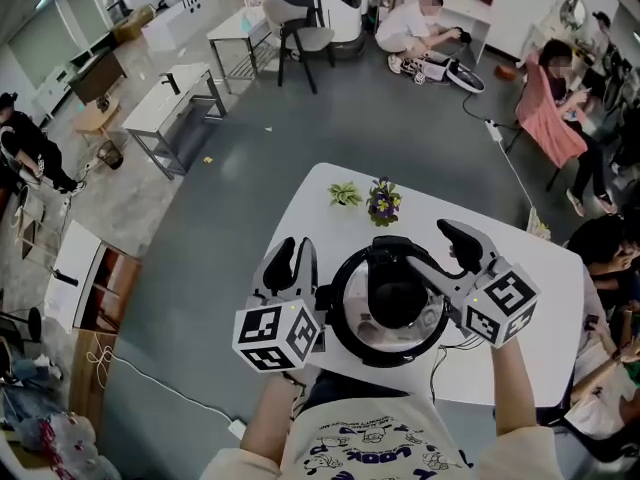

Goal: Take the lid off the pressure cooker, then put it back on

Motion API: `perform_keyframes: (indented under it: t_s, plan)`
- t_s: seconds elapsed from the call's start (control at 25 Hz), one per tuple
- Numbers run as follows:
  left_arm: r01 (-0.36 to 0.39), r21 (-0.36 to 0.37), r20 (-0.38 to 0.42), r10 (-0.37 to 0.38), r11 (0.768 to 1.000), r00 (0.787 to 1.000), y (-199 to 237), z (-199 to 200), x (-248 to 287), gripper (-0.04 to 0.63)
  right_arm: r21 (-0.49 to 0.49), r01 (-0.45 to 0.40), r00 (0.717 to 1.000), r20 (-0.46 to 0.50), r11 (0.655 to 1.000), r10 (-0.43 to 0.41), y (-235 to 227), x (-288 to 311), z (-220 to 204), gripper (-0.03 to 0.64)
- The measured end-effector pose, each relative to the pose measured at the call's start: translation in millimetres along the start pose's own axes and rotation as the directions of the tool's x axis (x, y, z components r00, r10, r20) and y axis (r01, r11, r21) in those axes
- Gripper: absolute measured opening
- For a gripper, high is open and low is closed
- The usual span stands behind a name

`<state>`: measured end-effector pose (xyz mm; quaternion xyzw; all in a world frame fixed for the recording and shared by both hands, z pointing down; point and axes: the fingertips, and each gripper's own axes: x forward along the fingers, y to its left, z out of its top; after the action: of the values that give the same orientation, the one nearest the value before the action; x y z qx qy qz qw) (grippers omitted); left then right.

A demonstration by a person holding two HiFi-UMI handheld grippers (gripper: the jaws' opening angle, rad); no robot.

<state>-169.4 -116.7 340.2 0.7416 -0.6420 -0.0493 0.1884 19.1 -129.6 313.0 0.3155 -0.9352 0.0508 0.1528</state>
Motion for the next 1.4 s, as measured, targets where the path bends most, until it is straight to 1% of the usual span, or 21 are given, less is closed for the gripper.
perform_keyframes:
  t_s: [0.08,0.2,0.32,0.4,0.52,0.6,0.68,0.76,0.88,1.16,1.4]
  plan:
    - [0.007,0.028,0.037,-0.008,1.000,0.999,-7.4,14.4,1.2,0.106,0.030,0.108,0.991,0.081,0.994,-0.110,-13.2,-10.8,11.5,0.282]
    - [0.017,0.070,0.079,-0.022,0.997,0.997,-19.0,29.9,2.3,0.087,0.051,0.240,0.959,0.142,0.969,-0.245,-27.9,-23.2,17.9,0.208]
    - [0.020,0.114,0.106,-0.033,0.993,0.994,-29.9,40.5,2.3,0.075,0.073,0.293,0.939,0.164,0.953,-0.301,-31.1,-29.3,22.3,0.179]
    - [0.025,0.124,0.122,-0.040,0.992,0.992,-36.2,45.5,0.7,0.062,0.088,0.326,0.923,0.188,0.941,-0.337,-31.2,-34.9,27.5,0.150]
    - [0.030,0.123,0.143,-0.047,0.992,0.989,-45.0,52.0,-4.6,0.038,0.146,0.379,0.884,0.234,0.914,-0.404,-32.8,-48.6,37.5,0.108]
    - [0.031,0.132,0.154,-0.051,0.991,0.987,-50.8,54.9,-7.4,0.026,0.182,0.420,0.849,0.267,0.889,-0.456,-36.7,-58.2,41.9,0.067]
    - [0.031,0.149,0.162,-0.055,0.988,0.985,-55.8,56.1,-8.4,0.020,0.185,0.464,0.819,0.284,0.867,-0.499,-40.9,-64.1,42.1,0.029]
    - [0.029,0.166,0.166,-0.057,0.986,0.984,-59.7,56.3,-9.4,0.017,0.168,0.498,0.804,0.277,0.850,-0.526,-41.9,-66.2,39.0,0.012]
    - [0.030,0.180,0.169,-0.061,0.983,0.984,-64.6,54.6,-11.6,0.015,0.157,0.516,0.803,0.255,0.842,-0.539,-38.4,-66.2,31.9,0.011]
    - [0.039,0.195,0.161,-0.071,0.980,0.984,-71.5,52.5,-13.2,0.015,0.203,0.500,0.810,0.234,0.842,-0.537,-33.8,-67.6,25.7,0.011]
    - [0.045,0.199,0.156,-0.077,0.979,0.985,-72.3,49.6,-13.0,0.015,0.211,0.498,0.813,0.226,0.841,-0.537,-33.2,-67.2,21.8,0.011]
